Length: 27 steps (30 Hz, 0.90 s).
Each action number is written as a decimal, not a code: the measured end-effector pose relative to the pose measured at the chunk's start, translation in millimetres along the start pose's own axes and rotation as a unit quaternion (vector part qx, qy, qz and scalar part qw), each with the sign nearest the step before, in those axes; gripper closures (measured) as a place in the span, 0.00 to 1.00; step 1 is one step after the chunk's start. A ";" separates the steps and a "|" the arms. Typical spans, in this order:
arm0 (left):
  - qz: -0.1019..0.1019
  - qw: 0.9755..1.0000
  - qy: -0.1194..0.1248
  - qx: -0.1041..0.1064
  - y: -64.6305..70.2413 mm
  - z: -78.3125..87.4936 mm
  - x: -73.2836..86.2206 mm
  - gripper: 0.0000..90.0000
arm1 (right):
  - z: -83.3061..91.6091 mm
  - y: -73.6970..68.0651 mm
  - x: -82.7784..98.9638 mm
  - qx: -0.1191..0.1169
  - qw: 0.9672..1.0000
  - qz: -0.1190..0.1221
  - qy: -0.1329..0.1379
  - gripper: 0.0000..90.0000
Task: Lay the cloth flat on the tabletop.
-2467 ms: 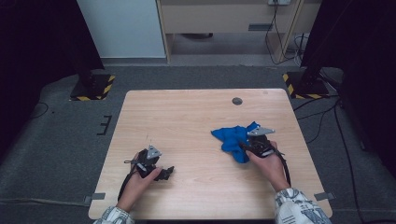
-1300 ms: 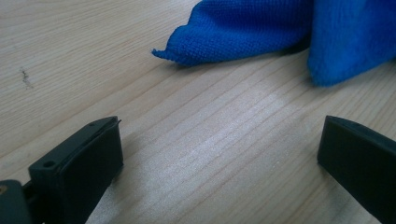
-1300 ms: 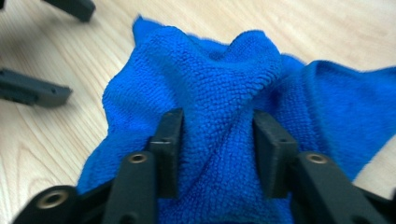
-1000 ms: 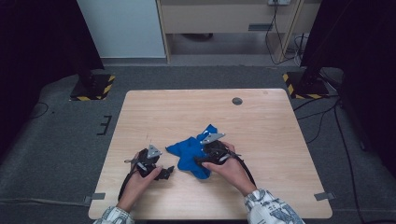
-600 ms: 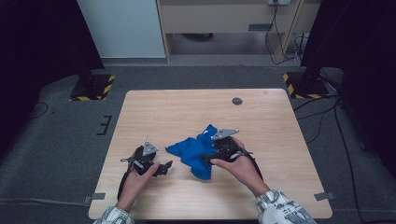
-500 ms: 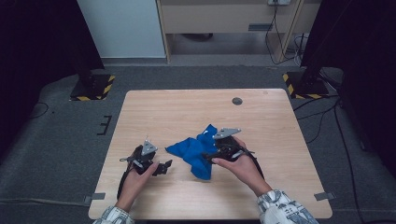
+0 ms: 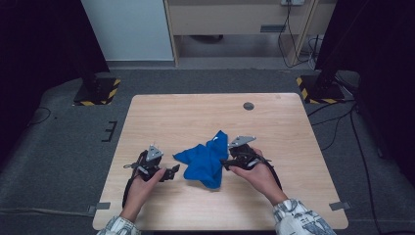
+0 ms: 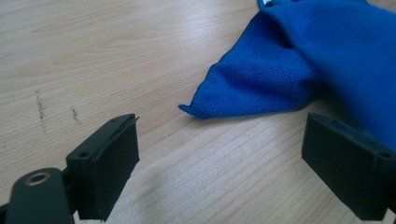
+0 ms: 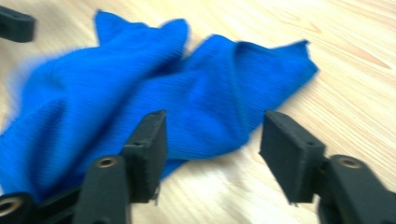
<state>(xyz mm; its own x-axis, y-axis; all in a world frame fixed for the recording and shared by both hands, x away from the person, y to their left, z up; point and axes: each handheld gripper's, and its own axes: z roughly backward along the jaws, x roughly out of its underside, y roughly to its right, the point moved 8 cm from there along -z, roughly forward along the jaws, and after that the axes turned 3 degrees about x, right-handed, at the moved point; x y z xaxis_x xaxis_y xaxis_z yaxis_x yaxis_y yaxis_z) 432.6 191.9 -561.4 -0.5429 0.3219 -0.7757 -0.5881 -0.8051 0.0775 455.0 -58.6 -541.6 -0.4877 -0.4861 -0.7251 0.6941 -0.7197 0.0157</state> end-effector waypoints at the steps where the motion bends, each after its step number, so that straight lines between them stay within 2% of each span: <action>1: 0.000 1.000 0.000 0.001 -0.5 0.2 -1.1 0.13 | -0.5 3.4 0.9 0.001 1.000 -0.005 0.001 0.50; 2: 0.002 1.000 0.004 0.000 -2.5 0.7 -4.7 0.15 | -0.9 8.8 0.2 0.002 1.000 -0.015 0.005 0.56; 3: 0.002 1.000 0.004 0.000 -2.5 0.7 -4.7 0.17 | -0.9 8.8 0.2 0.002 1.000 -0.015 0.005 0.56; 6: -0.002 1.000 0.009 -0.003 -8.8 -1.5 -13.5 0.18 | -4.7 13.6 -4.9 0.002 1.000 -0.022 0.013 0.64; 8: 0.002 1.000 0.011 -0.003 -14.8 -4.7 -19.7 0.23 | -11.5 14.3 -13.2 0.000 0.999 -0.027 0.019 0.68; 10: 0.012 1.000 0.013 -0.004 -26.3 -11.2 -26.9 0.28 | -15.7 13.6 -19.3 -0.001 0.999 -0.030 0.023 0.68; 13: 0.017 1.000 0.009 0.001 -30.9 -16.9 -27.6 0.33 | -21.8 13.0 -25.9 0.000 0.999 -0.035 0.023 0.67; 14: 0.021 1.000 0.001 0.011 -31.5 -22.2 -25.5 0.36 | -28.7 12.7 -30.6 0.000 0.999 -0.041 0.023 0.64; 15: 0.021 1.000 0.001 0.011 -31.5 -22.2 -25.5 0.37 | -28.7 12.7 -30.6 0.000 0.999 -0.041 0.023 0.64; 16: 0.022 1.000 -0.009 0.015 -30.6 -25.1 -22.5 0.37 | -32.2 12.1 -32.0 0.000 0.999 -0.046 0.020 0.63; 18: 0.014 0.999 -0.026 0.022 -26.3 -30.0 -16.5 0.39 | -43.1 10.5 -35.1 0.000 0.999 -0.046 0.013 0.61; 23: 0.017 0.999 -0.037 0.028 -23.3 -33.7 -13.5 0.40 | -54.1 5.4 -36.0 -0.005 0.999 -0.043 0.001 0.62; 25: 0.010 0.999 -0.045 0.030 -22.1 -35.3 -11.3 0.42 | -57.8 3.7 -34.4 -0.003 0.999 -0.043 -0.007 0.67; 26: 0.009 0.998 -0.047 0.032 -21.1 -36.2 -10.2 0.44 | -59.5 4.0 -32.7 -0.003 0.999 -0.037 -0.012 0.75; 27: 0.008 0.998 -0.050 0.032 -20.4 -36.9 -9.6 0.44 | -59.5 4.0 -32.7 -0.003 0.999 -0.037 -0.012 0.75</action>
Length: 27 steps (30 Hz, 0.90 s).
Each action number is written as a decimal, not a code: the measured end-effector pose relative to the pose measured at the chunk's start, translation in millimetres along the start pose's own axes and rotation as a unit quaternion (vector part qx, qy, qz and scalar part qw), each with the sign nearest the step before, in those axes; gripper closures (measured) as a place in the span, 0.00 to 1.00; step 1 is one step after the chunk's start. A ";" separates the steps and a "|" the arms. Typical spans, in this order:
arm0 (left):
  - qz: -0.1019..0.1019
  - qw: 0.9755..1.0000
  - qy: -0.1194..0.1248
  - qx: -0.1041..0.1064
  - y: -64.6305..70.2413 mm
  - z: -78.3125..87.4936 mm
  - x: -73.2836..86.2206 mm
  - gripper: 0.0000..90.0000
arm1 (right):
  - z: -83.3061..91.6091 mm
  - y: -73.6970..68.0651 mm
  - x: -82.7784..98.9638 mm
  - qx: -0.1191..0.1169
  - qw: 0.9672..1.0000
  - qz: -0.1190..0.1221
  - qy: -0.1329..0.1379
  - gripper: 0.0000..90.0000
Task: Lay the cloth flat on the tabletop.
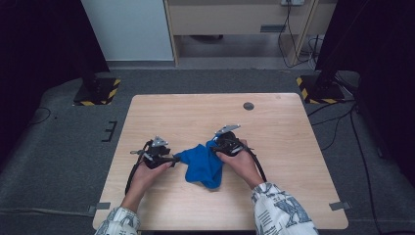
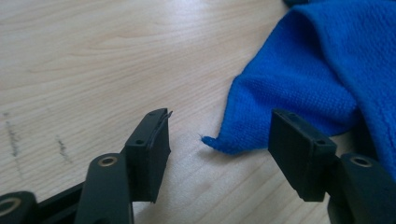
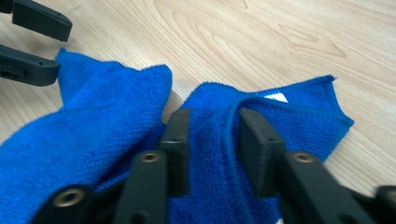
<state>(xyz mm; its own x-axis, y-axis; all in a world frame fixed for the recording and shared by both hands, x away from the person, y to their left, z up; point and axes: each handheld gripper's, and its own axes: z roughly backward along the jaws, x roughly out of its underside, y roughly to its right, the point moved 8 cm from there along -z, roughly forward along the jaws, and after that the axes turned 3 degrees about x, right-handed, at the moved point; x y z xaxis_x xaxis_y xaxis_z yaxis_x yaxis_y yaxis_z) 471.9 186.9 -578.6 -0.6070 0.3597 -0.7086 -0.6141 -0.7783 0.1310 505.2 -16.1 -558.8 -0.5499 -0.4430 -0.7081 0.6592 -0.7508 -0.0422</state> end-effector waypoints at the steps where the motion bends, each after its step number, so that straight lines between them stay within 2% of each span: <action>1: -0.004 1.000 -0.003 -0.001 0.3 -0.7 0.7 0.47 | -0.1 0.4 0.8 -0.001 1.000 0.001 -0.001 0.79; 3: -0.014 1.000 -0.010 0.000 2.4 -3.5 2.9 0.56 | 3.5 2.7 1.2 -0.003 1.000 0.002 0.005 0.89; 7: -0.025 1.000 -0.015 0.000 4.2 -3.8 2.3 0.72 | 13.1 5.9 1.1 -0.010 1.000 -0.005 0.020 0.94; 11: -0.024 1.000 -0.016 0.002 5.6 -6.3 0.1 0.90 | 23.4 5.9 5.0 -0.016 0.999 -0.006 0.032 0.95; 15: -0.032 0.999 -0.010 -0.009 7.4 -10.7 -6.9 0.95 | 32.7 4.6 15.1 -0.021 0.999 -0.008 0.035 0.95; 21: -0.025 0.999 0.027 -0.033 2.1 1.6 -17.0 0.96 | 46.6 12.2 47.7 -0.018 0.999 -0.021 0.025 0.95; 24: -0.015 0.999 0.035 -0.035 -1.4 7.0 -17.0 0.96 | 51.5 19.1 67.6 -0.012 0.999 -0.029 0.010 0.95; 27: -0.022 0.999 0.031 -0.030 1.7 5.7 -14.8 0.96 | 54.6 25.4 78.3 -0.010 0.999 -0.039 -0.003 0.89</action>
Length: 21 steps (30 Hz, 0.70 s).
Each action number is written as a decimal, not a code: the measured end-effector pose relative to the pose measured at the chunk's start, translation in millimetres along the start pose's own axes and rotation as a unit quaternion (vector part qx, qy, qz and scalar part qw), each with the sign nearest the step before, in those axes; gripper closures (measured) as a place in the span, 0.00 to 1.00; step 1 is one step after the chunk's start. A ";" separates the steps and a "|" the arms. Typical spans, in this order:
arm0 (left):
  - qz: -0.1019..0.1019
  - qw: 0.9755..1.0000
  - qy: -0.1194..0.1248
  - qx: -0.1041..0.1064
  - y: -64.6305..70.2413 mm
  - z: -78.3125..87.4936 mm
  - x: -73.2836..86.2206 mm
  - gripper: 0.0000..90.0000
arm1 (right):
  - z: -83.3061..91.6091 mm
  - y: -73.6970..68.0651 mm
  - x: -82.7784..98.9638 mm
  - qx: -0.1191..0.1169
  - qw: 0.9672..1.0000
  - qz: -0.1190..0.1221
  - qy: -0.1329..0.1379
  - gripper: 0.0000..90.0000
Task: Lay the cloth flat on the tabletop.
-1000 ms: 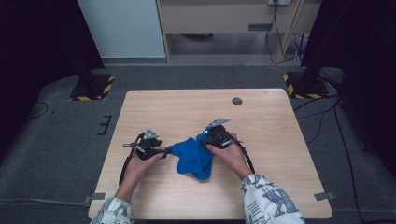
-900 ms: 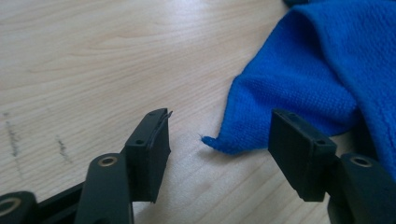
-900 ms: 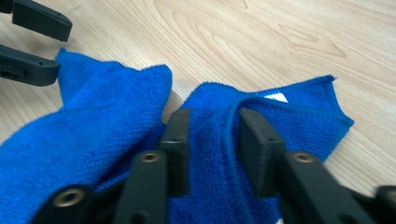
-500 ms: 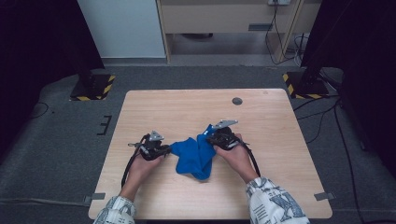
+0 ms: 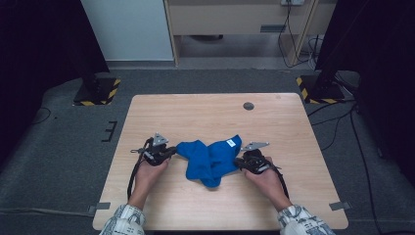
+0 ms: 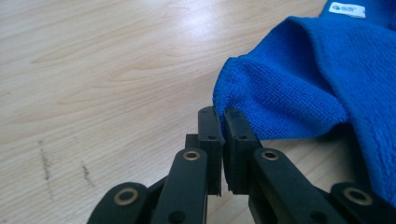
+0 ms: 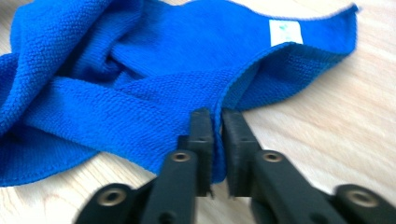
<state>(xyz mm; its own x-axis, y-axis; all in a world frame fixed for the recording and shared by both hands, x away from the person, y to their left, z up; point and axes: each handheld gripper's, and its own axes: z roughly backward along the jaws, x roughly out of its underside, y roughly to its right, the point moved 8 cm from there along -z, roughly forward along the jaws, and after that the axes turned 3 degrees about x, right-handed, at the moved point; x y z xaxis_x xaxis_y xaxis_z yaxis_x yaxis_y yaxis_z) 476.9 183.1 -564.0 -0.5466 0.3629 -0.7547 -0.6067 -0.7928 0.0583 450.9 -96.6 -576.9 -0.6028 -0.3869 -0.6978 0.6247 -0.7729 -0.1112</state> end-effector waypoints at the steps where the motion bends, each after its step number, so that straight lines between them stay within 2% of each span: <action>1: -0.001 1.000 -0.001 0.000 1.7 -0.6 0.0 0.96 | 1.2 1.9 0.2 0.001 1.000 -0.006 0.001 0.83; 7: -0.001 1.000 0.000 0.004 3.7 -0.8 -0.3 0.95 | 11.8 9.7 -8.7 0.004 1.000 -0.019 0.008 0.39; 9: -0.001 1.000 0.001 0.004 4.0 -0.5 -0.6 0.95 | 14.3 13.7 -11.5 0.014 1.000 -0.012 0.008 0.27; 10: -0.002 1.000 0.001 0.004 4.1 -0.4 -0.7 0.95 | 15.2 15.4 -13.7 0.013 1.000 -0.014 0.011 0.24; 14: -0.001 1.000 0.004 0.003 3.5 -0.5 -1.3 0.95 | 20.4 21.9 -23.1 0.012 0.999 -0.029 0.023 0.24; 16: -0.001 1.000 0.003 0.003 3.7 -0.9 -0.9 0.95 | 20.2 26.2 -29.4 0.019 0.999 -0.024 0.029 0.27; 21: -0.003 1.000 0.004 0.004 4.1 -0.5 -1.4 0.95 | 9.3 37.0 -47.8 0.028 0.999 -0.033 0.031 0.43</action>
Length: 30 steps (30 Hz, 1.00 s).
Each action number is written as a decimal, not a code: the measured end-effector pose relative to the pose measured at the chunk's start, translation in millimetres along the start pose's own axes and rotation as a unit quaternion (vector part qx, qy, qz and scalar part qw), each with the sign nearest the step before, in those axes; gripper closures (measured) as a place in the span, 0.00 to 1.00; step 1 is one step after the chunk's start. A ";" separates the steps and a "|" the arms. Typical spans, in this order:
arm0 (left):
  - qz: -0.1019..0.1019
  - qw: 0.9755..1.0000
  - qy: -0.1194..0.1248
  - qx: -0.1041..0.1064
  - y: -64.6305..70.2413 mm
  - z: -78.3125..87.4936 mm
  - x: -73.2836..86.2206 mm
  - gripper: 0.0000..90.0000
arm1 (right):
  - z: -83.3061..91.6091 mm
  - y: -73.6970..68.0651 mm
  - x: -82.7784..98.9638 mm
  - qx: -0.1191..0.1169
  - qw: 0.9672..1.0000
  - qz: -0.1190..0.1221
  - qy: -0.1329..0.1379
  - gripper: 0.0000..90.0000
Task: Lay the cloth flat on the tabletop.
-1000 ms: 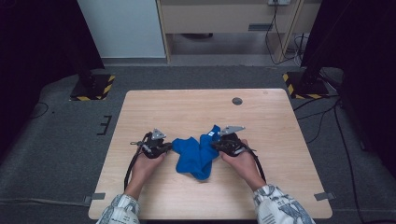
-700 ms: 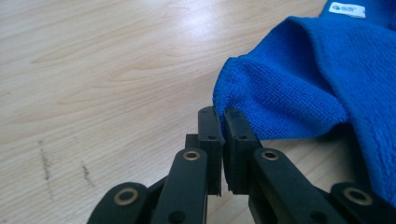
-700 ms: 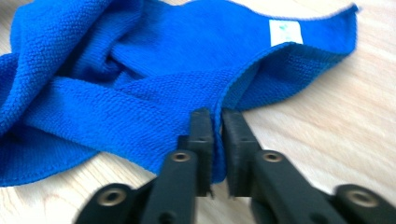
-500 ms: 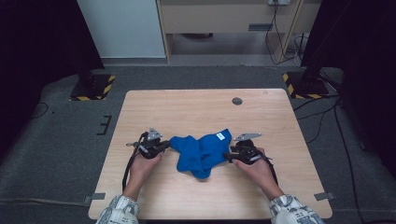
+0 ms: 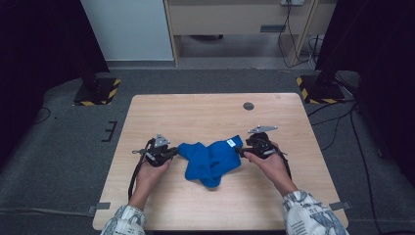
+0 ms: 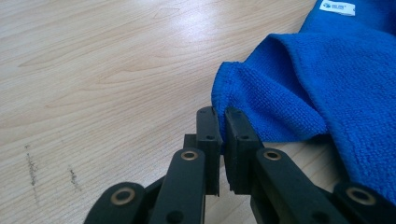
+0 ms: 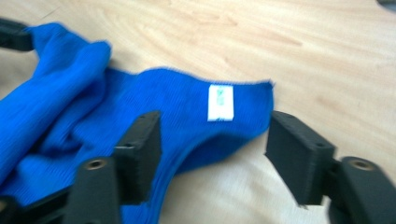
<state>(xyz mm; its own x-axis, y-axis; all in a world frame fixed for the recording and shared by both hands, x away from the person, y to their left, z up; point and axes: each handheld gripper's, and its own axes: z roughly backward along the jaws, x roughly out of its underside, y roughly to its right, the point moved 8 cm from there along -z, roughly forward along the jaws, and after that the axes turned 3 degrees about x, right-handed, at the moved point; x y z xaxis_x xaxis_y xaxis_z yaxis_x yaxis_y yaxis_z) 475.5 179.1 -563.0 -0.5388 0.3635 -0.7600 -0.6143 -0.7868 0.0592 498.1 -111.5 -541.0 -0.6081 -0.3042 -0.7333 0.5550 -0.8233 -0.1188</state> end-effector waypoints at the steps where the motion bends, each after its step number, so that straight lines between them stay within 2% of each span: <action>1: -0.001 1.000 -0.001 0.000 0.2 -0.2 0.1 0.95 | -2.6 0.9 -2.4 0.003 1.000 0.000 -0.001 0.45; 7: -0.003 1.000 -0.002 0.001 1.5 -1.1 0.3 0.95 | -30.5 13.3 -20.3 0.032 0.999 0.002 -0.007 0.59; 9: -0.004 1.000 -0.001 0.002 1.7 -1.1 0.2 0.95 | -42.2 18.2 -21.8 0.037 0.999 -0.007 -0.016 0.62; 14: -0.004 1.000 0.000 0.004 2.2 -0.9 0.0 0.95 | -61.0 31.6 -20.4 0.053 0.998 -0.033 -0.025 0.59; 17: -0.003 1.000 -0.001 0.005 2.0 -1.1 0.2 0.95 | -68.5 37.7 -15.6 0.059 0.997 -0.039 -0.032 0.55; 22: -0.003 1.000 -0.001 0.005 2.6 -1.8 0.4 0.95 | -74.5 34.9 -14.5 0.046 0.998 -0.040 -0.023 0.53; 25: -0.006 1.000 -0.003 0.006 2.8 -2.8 1.2 0.95 | -75.6 31.9 -14.4 0.045 0.998 -0.025 -0.023 0.60; 26: -0.005 1.000 -0.003 0.006 2.9 -3.1 1.4 0.95 | -75.5 31.2 -14.1 0.046 0.999 -0.015 -0.024 0.66; 30: -0.005 1.000 -0.004 0.006 3.4 -3.0 1.7 0.95 | -74.1 27.8 -12.2 0.037 0.999 -0.006 -0.028 0.87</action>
<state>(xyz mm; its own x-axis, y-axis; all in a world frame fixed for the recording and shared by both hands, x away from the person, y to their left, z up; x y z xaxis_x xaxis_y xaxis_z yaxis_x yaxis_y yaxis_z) 474.2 175.5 -566.1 -0.5375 0.3748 -0.7554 -0.6260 -0.7776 0.0597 563.1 -95.1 -585.0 -0.6455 -0.3189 -0.6940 0.5060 -0.8592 -0.0759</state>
